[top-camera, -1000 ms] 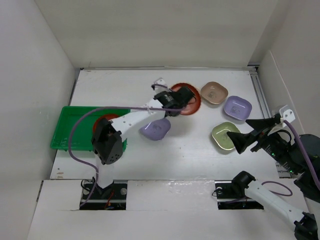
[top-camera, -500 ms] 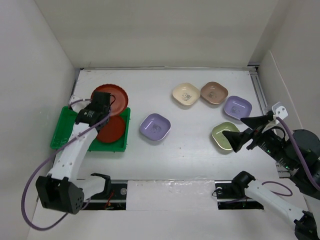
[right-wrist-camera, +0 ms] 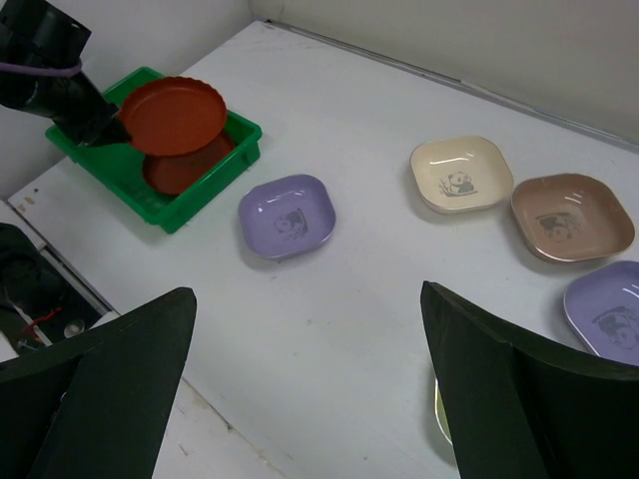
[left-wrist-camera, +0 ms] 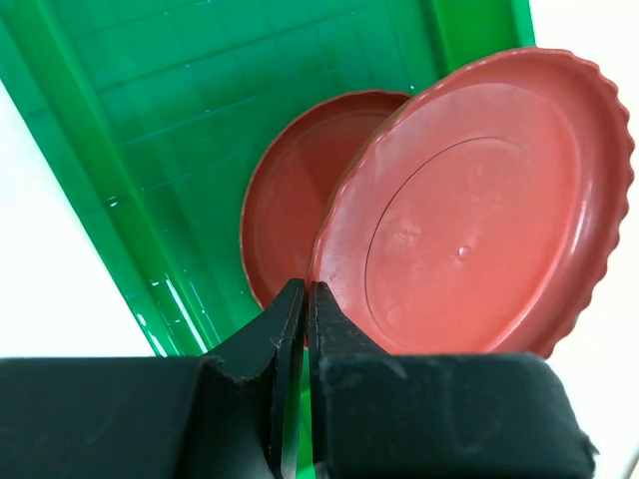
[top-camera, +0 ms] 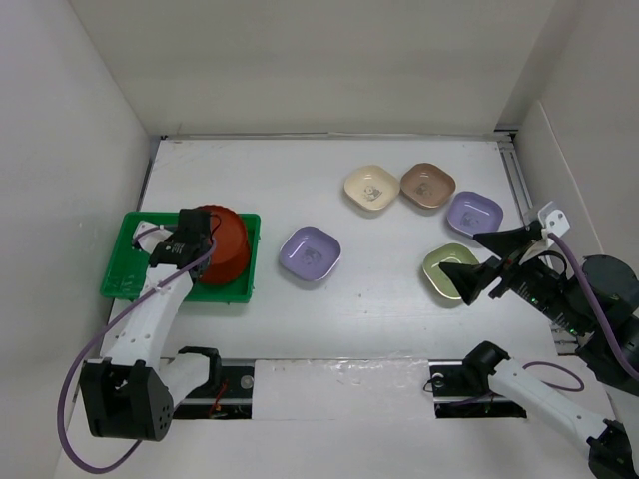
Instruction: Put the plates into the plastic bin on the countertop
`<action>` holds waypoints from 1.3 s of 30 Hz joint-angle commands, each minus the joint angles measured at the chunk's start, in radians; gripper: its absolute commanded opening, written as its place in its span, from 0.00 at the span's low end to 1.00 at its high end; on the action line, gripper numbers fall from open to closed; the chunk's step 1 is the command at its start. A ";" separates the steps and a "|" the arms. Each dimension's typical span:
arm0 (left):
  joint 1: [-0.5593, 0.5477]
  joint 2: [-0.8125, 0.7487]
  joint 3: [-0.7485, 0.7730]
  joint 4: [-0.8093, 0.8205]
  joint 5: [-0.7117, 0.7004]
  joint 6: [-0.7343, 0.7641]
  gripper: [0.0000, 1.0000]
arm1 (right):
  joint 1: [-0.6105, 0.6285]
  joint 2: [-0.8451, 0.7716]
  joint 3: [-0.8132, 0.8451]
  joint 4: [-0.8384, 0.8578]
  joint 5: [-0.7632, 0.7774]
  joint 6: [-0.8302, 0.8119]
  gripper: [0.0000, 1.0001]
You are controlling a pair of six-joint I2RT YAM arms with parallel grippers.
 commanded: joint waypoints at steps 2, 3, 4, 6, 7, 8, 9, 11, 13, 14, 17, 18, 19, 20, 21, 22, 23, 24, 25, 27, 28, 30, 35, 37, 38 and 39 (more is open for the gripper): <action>0.002 0.000 -0.011 0.020 -0.009 0.013 0.00 | 0.011 -0.007 -0.006 0.061 -0.009 -0.011 1.00; 0.002 -0.009 -0.021 0.008 -0.009 0.001 0.00 | 0.011 -0.007 -0.006 0.061 -0.009 -0.011 1.00; 0.002 -0.009 -0.022 0.008 -0.009 0.001 0.00 | 0.011 -0.007 -0.006 0.061 -0.009 -0.011 1.00; 0.002 -0.032 -0.031 0.008 -0.009 0.001 0.14 | 0.011 -0.007 -0.006 0.061 -0.009 -0.011 1.00; 0.002 -0.041 -0.031 0.008 -0.009 0.013 0.26 | 0.011 -0.007 -0.006 0.061 -0.009 -0.011 1.00; 0.002 -0.057 -0.031 0.008 -0.009 0.022 0.51 | 0.011 -0.007 -0.015 0.061 -0.009 -0.011 1.00; 0.002 -0.066 -0.022 0.008 -0.009 0.022 0.67 | 0.011 -0.007 -0.015 0.061 -0.009 -0.011 1.00; 0.002 -0.092 0.003 -0.005 -0.009 0.038 0.99 | 0.011 -0.007 -0.015 0.061 -0.009 -0.011 1.00; 0.002 -0.107 0.033 -0.005 -0.009 0.073 1.00 | 0.011 0.003 -0.015 0.070 -0.009 -0.011 1.00; 0.002 -0.118 0.046 0.027 0.005 0.097 1.00 | 0.011 0.003 -0.015 0.070 -0.009 -0.011 1.00; -0.051 -0.100 0.098 0.173 0.071 0.249 1.00 | 0.011 0.012 -0.015 0.081 0.010 -0.011 1.00; -0.101 -0.074 0.121 0.201 0.117 0.275 1.00 | 0.011 0.012 -0.015 0.081 0.025 -0.011 1.00; -0.131 0.011 0.177 0.236 0.152 0.350 1.00 | 0.011 0.012 -0.024 0.090 0.034 -0.011 1.00; -0.164 0.012 0.222 0.251 0.169 0.366 1.00 | 0.011 0.012 -0.025 0.101 0.048 -0.011 1.00; -0.268 0.132 0.271 0.252 0.169 0.383 1.00 | 0.011 0.021 -0.025 0.101 0.048 0.001 1.00; -0.337 0.200 0.326 0.235 0.125 0.406 1.00 | 0.011 0.021 -0.035 0.112 0.048 0.001 1.00; -0.402 0.269 0.389 0.204 0.081 0.406 1.00 | 0.011 0.021 -0.035 0.121 0.048 0.011 1.00; -0.462 0.405 0.516 0.149 0.050 0.421 1.00 | 0.011 0.032 -0.047 0.121 0.048 0.011 1.00; -0.547 0.469 0.573 0.122 0.025 0.421 1.00 | 0.011 0.032 -0.048 0.121 0.048 0.011 1.00; -0.603 0.573 0.685 0.121 0.052 0.482 1.00 | 0.011 0.041 -0.057 0.121 0.048 0.011 1.00; -0.648 0.656 0.710 0.133 0.075 0.528 1.00 | 0.011 0.041 -0.057 0.121 0.048 0.011 1.00; -0.686 0.715 0.747 0.152 0.100 0.574 1.00 | 0.011 0.041 -0.057 0.112 0.059 0.011 1.00; -0.749 0.814 0.730 0.210 0.148 0.601 1.00 | 0.011 0.030 -0.057 0.081 0.091 0.001 1.00; -0.749 0.824 0.686 0.245 0.195 0.601 0.97 | 0.011 0.030 -0.057 0.081 0.091 0.001 1.00; -0.749 0.840 0.686 0.255 0.211 0.601 0.95 | 0.011 0.021 -0.057 0.081 0.091 0.001 1.00; -0.758 0.850 0.670 0.265 0.223 0.601 0.95 | 0.011 0.021 -0.057 0.081 0.091 0.001 1.00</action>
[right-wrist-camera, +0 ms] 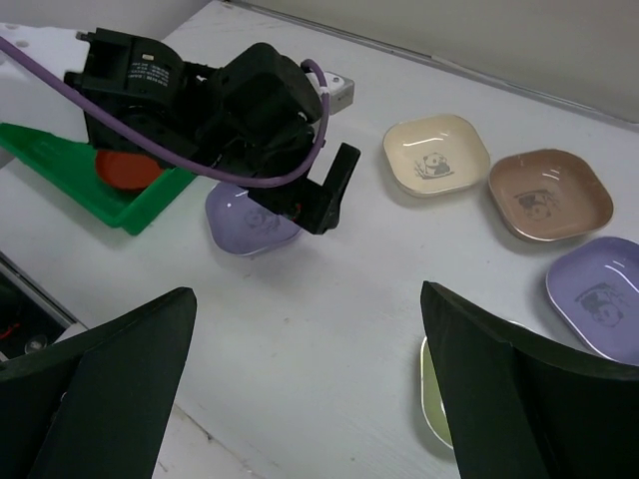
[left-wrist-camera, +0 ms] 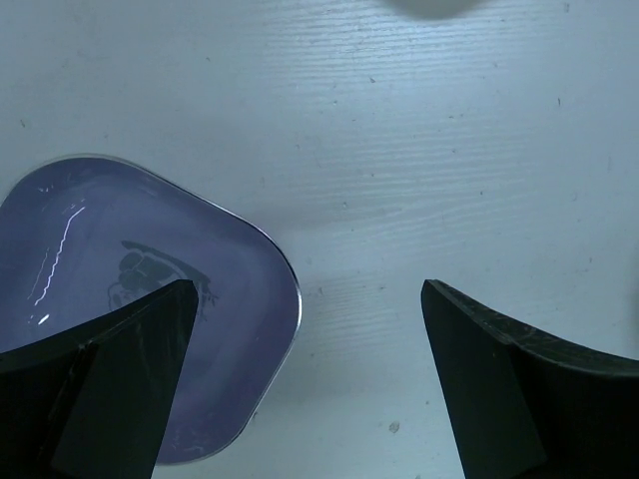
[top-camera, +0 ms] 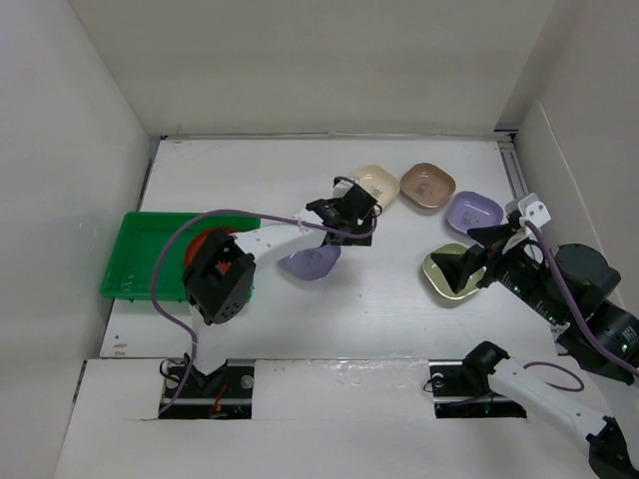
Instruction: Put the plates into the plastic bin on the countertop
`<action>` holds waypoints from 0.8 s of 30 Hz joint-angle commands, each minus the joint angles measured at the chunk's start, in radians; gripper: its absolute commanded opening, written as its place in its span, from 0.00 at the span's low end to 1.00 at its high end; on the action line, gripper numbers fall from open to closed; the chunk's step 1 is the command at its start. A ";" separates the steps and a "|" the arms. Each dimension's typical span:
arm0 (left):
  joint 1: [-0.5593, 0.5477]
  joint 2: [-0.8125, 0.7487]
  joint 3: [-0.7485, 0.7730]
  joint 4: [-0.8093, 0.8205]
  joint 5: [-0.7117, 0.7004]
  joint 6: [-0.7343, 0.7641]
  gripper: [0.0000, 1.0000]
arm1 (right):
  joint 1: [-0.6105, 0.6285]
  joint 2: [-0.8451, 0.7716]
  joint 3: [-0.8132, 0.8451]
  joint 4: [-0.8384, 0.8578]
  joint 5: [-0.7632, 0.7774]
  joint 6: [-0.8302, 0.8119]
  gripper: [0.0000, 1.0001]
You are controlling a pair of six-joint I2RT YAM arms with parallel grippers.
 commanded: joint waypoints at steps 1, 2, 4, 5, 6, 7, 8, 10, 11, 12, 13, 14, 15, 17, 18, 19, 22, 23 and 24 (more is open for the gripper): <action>-0.002 -0.012 -0.018 0.050 0.043 0.029 0.94 | 0.011 -0.016 0.007 0.032 0.021 -0.010 1.00; -0.002 0.003 -0.027 0.050 0.043 0.029 0.92 | 0.011 -0.016 0.007 0.032 0.021 -0.010 1.00; -0.015 0.027 -0.027 0.050 0.043 0.029 0.86 | 0.011 -0.016 -0.002 0.032 0.021 -0.010 1.00; -0.015 0.028 -0.039 0.050 0.043 0.029 0.82 | 0.011 -0.016 -0.002 0.032 0.021 -0.010 1.00; -0.015 0.053 -0.050 0.059 0.043 0.029 0.76 | 0.011 -0.016 -0.002 0.032 0.021 -0.010 1.00; -0.015 0.054 -0.050 0.069 0.058 0.029 0.67 | 0.011 -0.016 -0.002 0.032 0.021 -0.010 1.00; -0.015 0.067 -0.065 0.069 0.058 0.029 0.62 | 0.011 -0.016 -0.002 0.032 0.021 -0.010 1.00; -0.015 0.081 -0.079 0.079 0.067 0.029 0.46 | 0.011 -0.016 -0.002 0.032 0.021 -0.010 1.00; -0.024 0.096 -0.090 0.089 0.067 0.020 0.46 | 0.011 -0.016 -0.002 0.032 0.021 -0.010 1.00; -0.024 0.097 -0.090 0.089 0.067 0.020 0.44 | 0.011 -0.016 -0.002 0.032 0.021 -0.010 1.00; -0.024 0.113 -0.090 0.089 0.067 0.020 0.42 | 0.011 -0.025 -0.002 0.032 0.021 -0.010 1.00; -0.024 0.126 -0.090 0.089 0.076 0.020 0.39 | 0.011 -0.026 -0.002 0.032 0.021 -0.010 1.00; -0.024 0.126 -0.090 0.089 0.076 0.020 0.31 | 0.011 -0.026 -0.002 0.032 0.021 -0.010 1.00; -0.024 0.135 -0.090 0.078 0.067 0.011 0.08 | 0.011 -0.026 -0.002 0.032 0.021 -0.010 1.00; -0.024 0.135 -0.074 0.067 0.052 0.011 0.00 | 0.011 -0.026 0.007 0.032 0.021 -0.010 1.00; -0.024 0.135 -0.044 0.052 0.038 0.000 0.00 | 0.011 -0.026 0.007 0.032 0.021 -0.010 1.00; -0.024 0.088 0.019 -0.017 -0.013 0.000 0.00 | 0.011 -0.026 0.007 0.032 0.021 -0.010 1.00; -0.024 0.048 0.059 -0.040 -0.029 0.000 0.00 | 0.011 -0.026 0.007 0.032 0.021 -0.010 1.00; -0.024 0.031 0.083 -0.054 -0.068 0.000 0.00 | 0.011 -0.026 0.007 0.032 0.021 -0.010 1.00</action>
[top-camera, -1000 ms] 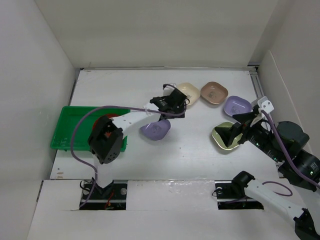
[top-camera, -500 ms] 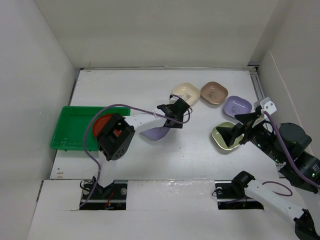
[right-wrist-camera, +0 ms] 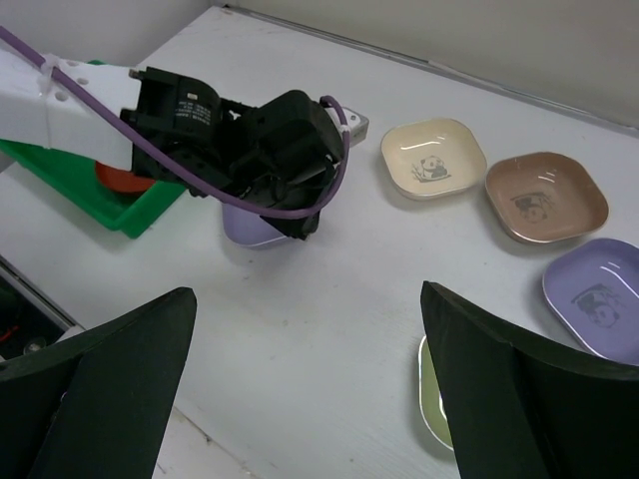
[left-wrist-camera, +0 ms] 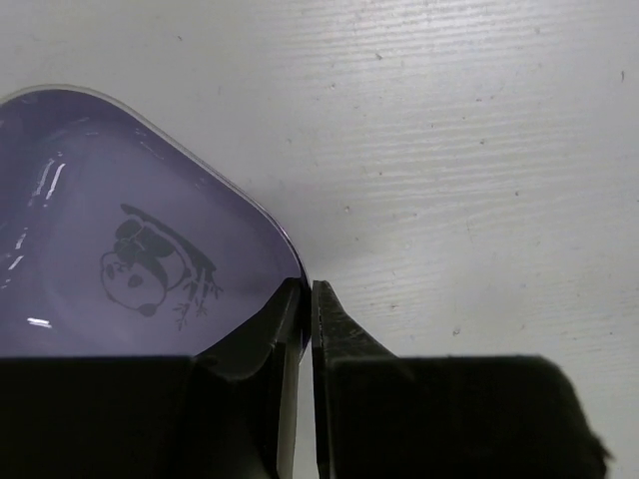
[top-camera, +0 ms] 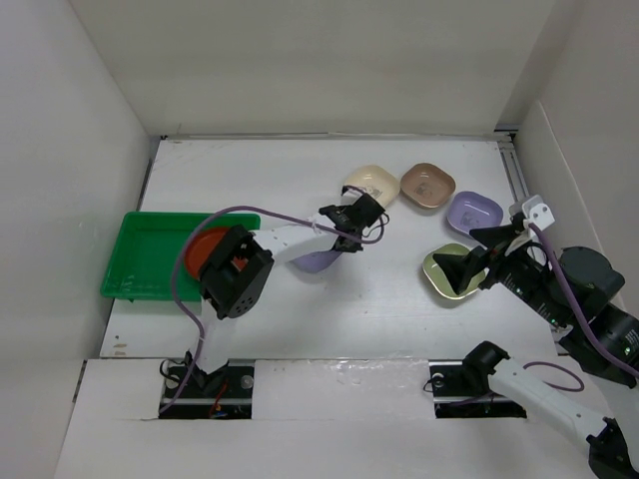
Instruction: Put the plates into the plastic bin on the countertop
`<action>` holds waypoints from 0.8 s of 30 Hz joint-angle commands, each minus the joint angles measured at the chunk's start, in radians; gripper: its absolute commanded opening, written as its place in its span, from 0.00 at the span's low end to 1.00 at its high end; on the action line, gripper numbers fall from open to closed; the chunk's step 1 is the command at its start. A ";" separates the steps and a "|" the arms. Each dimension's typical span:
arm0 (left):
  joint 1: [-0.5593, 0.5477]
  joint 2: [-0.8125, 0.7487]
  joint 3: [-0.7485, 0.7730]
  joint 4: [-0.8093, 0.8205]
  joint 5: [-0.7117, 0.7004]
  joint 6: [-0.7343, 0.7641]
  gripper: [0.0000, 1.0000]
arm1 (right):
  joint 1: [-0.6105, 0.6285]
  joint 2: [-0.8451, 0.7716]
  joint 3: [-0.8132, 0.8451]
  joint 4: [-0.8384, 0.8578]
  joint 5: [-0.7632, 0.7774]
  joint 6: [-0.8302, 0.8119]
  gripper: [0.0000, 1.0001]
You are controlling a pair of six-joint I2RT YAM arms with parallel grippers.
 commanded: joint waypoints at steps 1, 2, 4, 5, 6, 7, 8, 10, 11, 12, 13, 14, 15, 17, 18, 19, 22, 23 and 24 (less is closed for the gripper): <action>-0.002 -0.084 0.102 -0.104 -0.081 -0.019 0.00 | 0.011 -0.010 0.008 0.033 0.011 -0.007 1.00; 0.038 -0.095 0.150 -0.144 -0.090 -0.019 0.00 | 0.011 -0.010 -0.001 0.042 0.011 -0.007 1.00; 0.073 -0.116 0.188 -0.174 -0.090 -0.009 0.00 | 0.011 -0.010 -0.001 0.042 0.011 -0.007 1.00; 0.086 -0.126 0.201 -0.184 -0.101 0.001 0.00 | 0.011 -0.010 -0.001 0.042 0.011 -0.007 1.00; 0.095 -0.150 0.217 -0.184 -0.112 0.013 0.00 | 0.011 -0.010 -0.001 0.042 0.011 -0.007 1.00; 0.109 -0.159 0.230 -0.211 -0.144 0.014 0.00 | 0.011 -0.010 -0.001 0.042 0.011 -0.007 1.00; 0.109 -0.170 0.240 -0.224 -0.158 0.024 0.00 | 0.011 -0.010 -0.001 0.042 0.023 -0.007 1.00; 0.141 -0.195 0.260 -0.268 -0.181 0.024 0.00 | 0.011 -0.019 -0.001 0.033 0.023 -0.007 1.00; 0.174 -0.205 0.260 -0.277 -0.190 0.014 0.00 | 0.011 -0.019 -0.001 0.033 0.023 -0.007 1.00; 0.194 -0.215 0.260 -0.290 -0.190 0.005 0.00 | 0.011 -0.019 -0.001 0.033 0.023 -0.007 1.00; 0.216 -0.236 0.260 -0.302 -0.190 0.004 0.00 | 0.011 -0.019 -0.001 0.033 0.023 -0.007 1.00; 0.256 -0.250 0.260 -0.302 -0.190 0.004 0.00 | 0.011 -0.019 -0.001 0.033 0.023 -0.007 1.00; 0.274 -0.262 0.245 -0.313 -0.204 0.004 0.00 | 0.011 -0.019 -0.001 0.033 0.023 -0.007 1.00; 0.306 -0.294 0.221 -0.325 -0.204 0.004 0.00 | 0.011 -0.019 -0.001 0.033 0.023 -0.007 1.00; 0.348 -0.294 0.221 -0.334 -0.216 0.004 0.00 | 0.011 -0.019 -0.001 0.033 0.014 -0.007 1.00; 0.369 -0.307 0.202 -0.334 -0.216 -0.005 0.00 | 0.011 -0.019 -0.001 0.033 0.014 -0.017 1.00; 0.444 -0.350 0.104 -0.319 -0.192 -0.020 0.00 | 0.011 -0.019 -0.001 0.033 0.005 -0.017 1.00; 0.463 -0.362 0.037 -0.301 -0.179 -0.020 0.00 | 0.011 -0.019 -0.001 0.033 0.005 -0.017 1.00; 0.498 -0.371 0.008 -0.275 -0.179 -0.029 0.00 | 0.011 -0.019 -0.001 0.033 0.005 -0.017 1.00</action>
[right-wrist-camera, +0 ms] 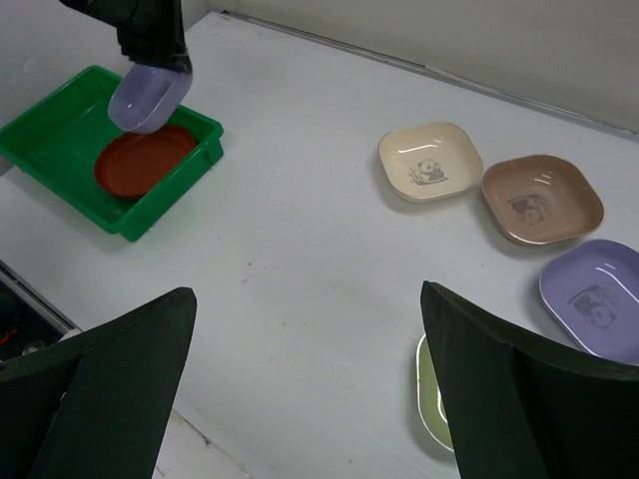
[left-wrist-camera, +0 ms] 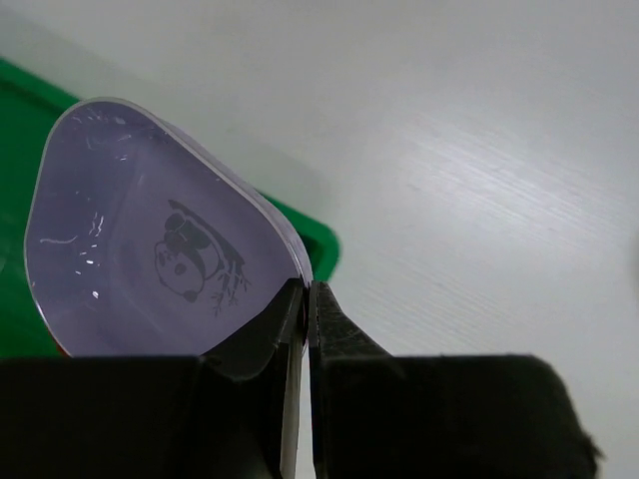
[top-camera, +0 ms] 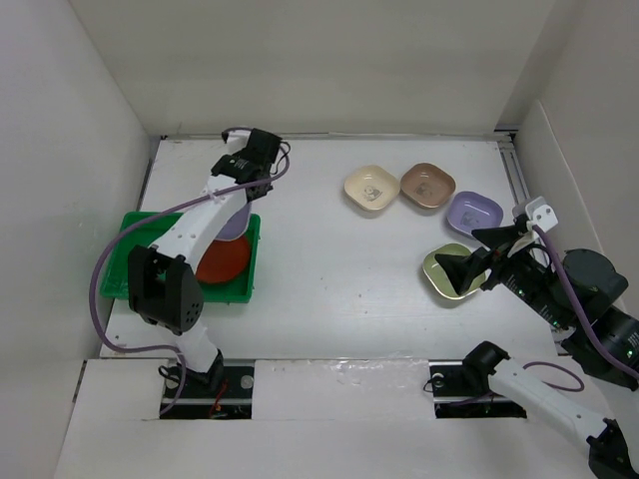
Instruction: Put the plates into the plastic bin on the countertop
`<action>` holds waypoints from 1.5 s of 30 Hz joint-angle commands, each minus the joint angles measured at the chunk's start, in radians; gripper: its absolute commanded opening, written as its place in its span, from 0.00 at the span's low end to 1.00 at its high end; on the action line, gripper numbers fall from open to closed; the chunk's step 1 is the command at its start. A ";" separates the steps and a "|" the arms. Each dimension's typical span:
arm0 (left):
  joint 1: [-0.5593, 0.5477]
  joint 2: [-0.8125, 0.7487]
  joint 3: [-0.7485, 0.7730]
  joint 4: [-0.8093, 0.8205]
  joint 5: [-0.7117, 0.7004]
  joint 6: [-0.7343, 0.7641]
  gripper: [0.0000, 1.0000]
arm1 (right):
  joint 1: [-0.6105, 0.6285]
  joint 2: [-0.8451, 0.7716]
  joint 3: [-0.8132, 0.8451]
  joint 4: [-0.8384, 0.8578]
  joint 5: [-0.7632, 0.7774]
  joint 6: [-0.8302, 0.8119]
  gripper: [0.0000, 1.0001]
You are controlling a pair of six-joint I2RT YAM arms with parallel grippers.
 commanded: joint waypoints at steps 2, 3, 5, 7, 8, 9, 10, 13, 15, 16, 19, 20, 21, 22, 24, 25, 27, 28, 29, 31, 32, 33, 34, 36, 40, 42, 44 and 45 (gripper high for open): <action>0.083 -0.050 -0.129 -0.004 0.020 -0.027 0.00 | 0.011 -0.007 -0.001 0.042 -0.011 -0.015 1.00; 0.092 -0.050 -0.169 0.010 0.020 -0.027 0.00 | 0.011 -0.007 -0.001 0.042 -0.011 -0.015 1.00; 0.092 -0.050 -0.203 0.019 0.009 -0.040 0.00 | 0.011 -0.007 -0.001 0.042 -0.021 -0.015 1.00; 0.092 -0.050 -0.238 0.028 0.009 -0.049 0.00 | 0.011 -0.007 -0.010 0.042 -0.021 -0.015 1.00; 0.092 -0.050 -0.247 0.037 0.009 -0.049 0.00 | 0.011 -0.007 -0.010 0.042 -0.021 -0.015 1.00; 0.092 -0.050 -0.269 0.051 0.020 -0.060 0.00 | 0.011 -0.016 -0.010 0.042 -0.021 -0.015 1.00; 0.092 -0.050 -0.283 0.060 0.020 -0.060 0.00 | 0.011 -0.016 -0.010 0.042 -0.021 -0.015 1.00; 0.092 -0.040 -0.304 0.061 0.002 -0.080 0.00 | 0.011 -0.016 -0.010 0.042 -0.021 -0.015 1.00; 0.092 -0.030 -0.313 0.050 -0.017 -0.092 0.00 | 0.011 -0.016 -0.010 0.042 -0.030 -0.015 1.00; 0.092 -0.030 -0.313 0.050 -0.017 -0.101 0.00 | 0.011 -0.016 -0.010 0.042 -0.030 -0.015 1.00; 0.101 -0.030 -0.313 0.039 -0.026 -0.113 0.24 | 0.011 -0.016 -0.010 0.042 -0.030 -0.015 1.00; 0.101 -0.030 -0.285 0.039 -0.026 -0.113 0.37 | 0.011 -0.016 -0.010 0.042 -0.030 -0.015 1.00; 0.088 -0.059 -0.271 0.027 -0.038 -0.113 0.51 | 0.011 -0.016 -0.010 0.042 -0.030 -0.015 1.00; 0.060 -0.069 -0.249 0.027 -0.066 -0.113 0.84 | 0.011 -0.016 -0.010 0.042 -0.030 -0.015 1.00; 0.033 -0.078 -0.158 -0.001 -0.075 -0.113 1.00 | 0.011 -0.016 -0.010 0.042 -0.030 -0.015 1.00; 0.007 -0.066 -0.119 -0.001 -0.075 -0.097 1.00 | 0.011 -0.006 -0.010 0.042 -0.030 -0.015 1.00; -0.030 -0.040 0.000 -0.018 -0.075 -0.081 1.00 | 0.011 -0.006 -0.010 0.051 -0.030 -0.015 1.00; -0.056 -0.002 0.042 -0.018 -0.075 -0.064 1.00 | 0.011 -0.006 -0.010 0.051 -0.030 -0.006 1.00; -0.108 0.026 0.089 -0.018 -0.049 -0.049 1.00 | 0.011 -0.006 -0.010 0.051 -0.030 -0.006 1.00; -0.153 0.138 0.242 -0.018 -0.002 -0.040 1.00 | 0.011 -0.006 -0.021 0.062 -0.007 0.003 1.00; -0.187 0.185 0.298 -0.030 0.058 -0.059 1.00 | 0.011 0.003 -0.021 0.071 0.004 0.012 1.00; -0.201 0.230 0.350 -0.030 0.080 -0.072 1.00 | 0.011 0.003 -0.021 0.071 0.024 0.024 1.00; -0.214 0.276 0.452 -0.030 0.101 -0.092 1.00 | 0.011 0.003 -0.021 0.071 0.024 0.024 1.00; -0.248 0.406 0.541 -0.041 0.146 -0.147 1.00 | 0.011 0.003 -0.021 0.071 0.035 0.034 1.00; -0.259 0.528 0.610 -0.021 0.204 -0.315 1.00 | 0.011 -0.006 -0.001 0.031 0.067 0.034 1.00; -0.259 0.559 0.588 0.033 0.213 -0.395 1.00 | 0.011 -0.024 0.028 0.002 0.082 0.034 1.00; -0.259 0.571 0.556 0.100 0.247 -0.417 1.00 | 0.011 -0.024 0.039 -0.018 0.091 0.034 1.00; -0.259 0.586 0.529 0.169 0.247 -0.426 1.00 | 0.011 -0.035 0.039 -0.018 0.091 0.034 1.00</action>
